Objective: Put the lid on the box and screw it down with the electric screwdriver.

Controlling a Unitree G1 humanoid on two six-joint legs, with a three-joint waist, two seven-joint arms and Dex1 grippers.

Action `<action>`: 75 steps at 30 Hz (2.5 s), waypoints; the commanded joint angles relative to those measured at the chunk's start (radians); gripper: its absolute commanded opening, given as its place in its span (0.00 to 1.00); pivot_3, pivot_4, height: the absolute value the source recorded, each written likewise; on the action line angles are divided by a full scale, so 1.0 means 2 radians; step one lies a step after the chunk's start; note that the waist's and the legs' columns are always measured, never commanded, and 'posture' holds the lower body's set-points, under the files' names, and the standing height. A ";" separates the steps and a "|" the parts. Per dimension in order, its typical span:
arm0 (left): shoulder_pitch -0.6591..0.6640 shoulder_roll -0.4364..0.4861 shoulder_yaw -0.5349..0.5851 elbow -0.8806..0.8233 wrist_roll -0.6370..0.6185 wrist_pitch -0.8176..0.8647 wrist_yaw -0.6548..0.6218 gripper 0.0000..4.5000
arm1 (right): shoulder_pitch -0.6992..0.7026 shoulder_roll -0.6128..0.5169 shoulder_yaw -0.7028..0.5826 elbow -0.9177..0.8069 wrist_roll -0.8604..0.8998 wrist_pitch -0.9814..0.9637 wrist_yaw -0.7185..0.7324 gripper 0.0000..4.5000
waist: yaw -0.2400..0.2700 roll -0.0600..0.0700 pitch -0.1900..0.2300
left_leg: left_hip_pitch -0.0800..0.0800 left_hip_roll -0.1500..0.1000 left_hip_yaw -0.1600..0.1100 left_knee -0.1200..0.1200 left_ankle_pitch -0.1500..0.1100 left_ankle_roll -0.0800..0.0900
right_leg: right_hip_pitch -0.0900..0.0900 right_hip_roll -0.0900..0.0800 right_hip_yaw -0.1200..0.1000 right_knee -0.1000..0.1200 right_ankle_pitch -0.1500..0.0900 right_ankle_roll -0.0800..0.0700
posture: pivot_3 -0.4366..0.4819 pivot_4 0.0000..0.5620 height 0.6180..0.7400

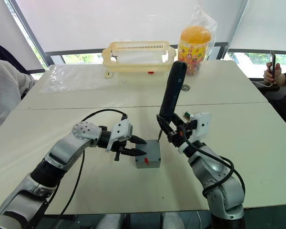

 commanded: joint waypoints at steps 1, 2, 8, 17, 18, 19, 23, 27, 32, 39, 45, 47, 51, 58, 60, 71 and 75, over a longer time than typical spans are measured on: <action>0.008 0.003 -0.016 0.008 0.017 0.008 -0.002 0.40 | -0.008 -0.003 -0.008 -0.037 0.012 -0.013 -0.001 0.38 | 0.000 0.000 0.000 | 0.000 0.000 0.000 0.000 0.000 0.000 | 0.000 0.000 0.000 0.000 0.000 0.000 | 0.48 0.27 1.00; 0.009 0.003 -0.017 0.008 0.017 0.008 -0.002 0.40 | -0.009 -0.004 -0.009 -0.039 0.013 -0.013 -0.001 0.38 | 0.000 0.000 0.000 | 0.000 0.000 0.000 0.000 0.000 0.000 | 0.000 0.000 0.000 0.000 0.000 0.000 | 0.48 0.27 1.00; 0.009 0.003 -0.018 0.006 0.017 0.007 -0.002 0.40 | -0.006 -0.010 -0.014 -0.056 0.025 -0.006 -0.006 0.38 | 0.000 0.000 0.000 | 0.000 0.000 0.000 0.000 0.000 0.000 | 0.000 0.000 0.000 0.000 0.000 0.000 | 0.48 0.27 1.00; 0.006 0.001 -0.019 0.009 0.018 0.006 -0.005 0.40 | 0.004 -0.011 -0.005 -0.064 0.031 -0.002 -0.014 0.38 | 0.000 0.000 0.000 | 0.000 0.000 0.000 0.000 0.000 0.000 | 0.000 0.000 0.000 0.000 0.000 0.000 | 0.48 0.27 1.00; 0.006 0.001 -0.019 0.010 0.019 0.006 -0.005 0.40 | 0.005 -0.011 -0.003 -0.062 0.030 -0.004 -0.014 0.38 | 0.000 0.000 0.000 | 0.000 0.000 0.000 0.000 0.000 0.000 | 0.000 0.000 0.000 0.000 0.000 0.000 | 0.48 0.27 1.00; 0.006 0.001 -0.019 0.009 0.019 0.006 -0.005 0.40 | 0.005 -0.010 -0.001 -0.060 0.028 -0.005 -0.014 0.38 | 0.000 0.000 0.000 | 0.000 0.000 0.000 0.000 0.000 0.000 | 0.000 0.000 0.000 0.000 0.000 0.000 | 0.48 0.27 1.00; 0.008 0.000 -0.018 0.008 0.020 0.008 -0.004 0.40 | 0.001 -0.008 0.003 -0.055 0.026 -0.007 -0.017 0.38 | 0.000 0.000 0.000 | 0.000 0.000 0.000 0.000 0.000 0.000 | 0.000 0.000 0.000 0.000 0.000 0.000 | 0.48 0.27 1.00; 0.009 0.001 -0.018 0.006 0.020 0.010 -0.003 0.40 | -0.002 -0.006 0.007 -0.053 0.024 -0.008 -0.018 0.38 | 0.000 0.000 0.000 | 0.000 0.000 0.000 0.000 0.000 0.000 | 0.000 0.000 0.000 0.000 0.000 0.000 | 0.48 0.27 1.00; 0.011 0.001 -0.018 0.004 0.020 0.011 -0.003 0.40 | -0.006 -0.005 0.010 -0.049 0.019 -0.011 -0.020 0.38 | 0.000 0.000 0.000 | 0.000 0.000 0.000 0.000 0.000 0.000 | 0.000 0.000 0.000 0.000 0.000 0.000 | 0.48 0.27 1.00; 0.011 0.000 -0.018 0.003 0.020 0.012 -0.001 0.40 | -0.012 -0.003 0.014 -0.039 0.008 -0.015 -0.020 0.38 | 0.000 0.000 0.000 | 0.000 0.000 0.000 0.000 0.000 0.000 | 0.000 0.000 0.000 0.000 0.000 0.000 | 0.48 0.27 1.00; 0.012 0.001 -0.018 0.003 0.020 0.012 -0.001 0.40 | -0.004 -0.004 0.018 -0.034 0.001 -0.020 -0.014 0.38 | 0.000 0.000 0.000 | 0.000 0.000 0.000 0.000 0.000 0.000 | 0.000 0.000 0.000 0.000 0.000 0.000 | 0.48 0.27 1.00; 0.012 0.001 -0.018 0.004 0.020 0.011 -0.002 0.40 | -0.004 -0.004 0.015 -0.036 0.003 -0.019 -0.014 0.38 | 0.000 0.000 0.000 | 0.000 0.000 0.000 0.000 0.000 0.000 | 0.000 0.000 0.000 0.000 0.000 0.000 | 0.48 0.27 1.00; 0.012 0.001 -0.018 0.004 0.020 0.011 -0.001 0.40 | -0.006 -0.004 0.007 -0.039 0.007 -0.018 -0.017 0.38 | 0.000 0.000 0.000 | 0.000 0.000 0.000 0.000 0.000 0.000 | 0.000 0.000 0.000 0.000 0.000 0.000 | 0.48 0.27 1.00; 0.012 -0.001 -0.019 0.004 0.020 0.010 -0.002 0.40 | -0.011 -0.006 0.000 -0.048 0.016 -0.012 -0.021 0.38 | 0.000 0.000 0.000 | 0.000 0.000 0.000 0.000 0.000 0.000 | 0.000 0.000 0.000 0.000 0.000 0.000 | 0.48 0.27 1.00; 0.012 -0.001 -0.019 0.004 0.020 0.010 -0.002 0.40 | -0.008 -0.008 0.000 -0.048 0.016 -0.012 -0.020 0.38 | 0.000 0.000 0.000 | 0.000 0.000 0.000 0.000 0.000 0.000 | 0.000 0.000 0.000 0.000 0.000 0.000 | 0.48 0.27 1.00; 0.012 0.000 -0.019 0.006 0.021 0.012 -0.001 0.40 | -0.001 -0.005 0.009 -0.042 0.009 -0.018 -0.017 0.38 | 0.000 0.000 0.000 | 0.000 0.000 0.000 0.000 0.000 0.000 | 0.000 0.000 0.000 0.000 0.000 0.000 | 0.48 0.27 1.00; 0.011 -0.001 -0.019 0.006 0.021 0.012 -0.001 0.40 | -0.002 -0.003 0.012 -0.039 0.006 -0.018 -0.018 0.38 | 0.000 0.000 0.000 | 0.000 0.000 0.000 0.000 0.000 0.000 | 0.000 0.000 0.000 0.000 0.000 0.000 | 0.48 0.27 1.00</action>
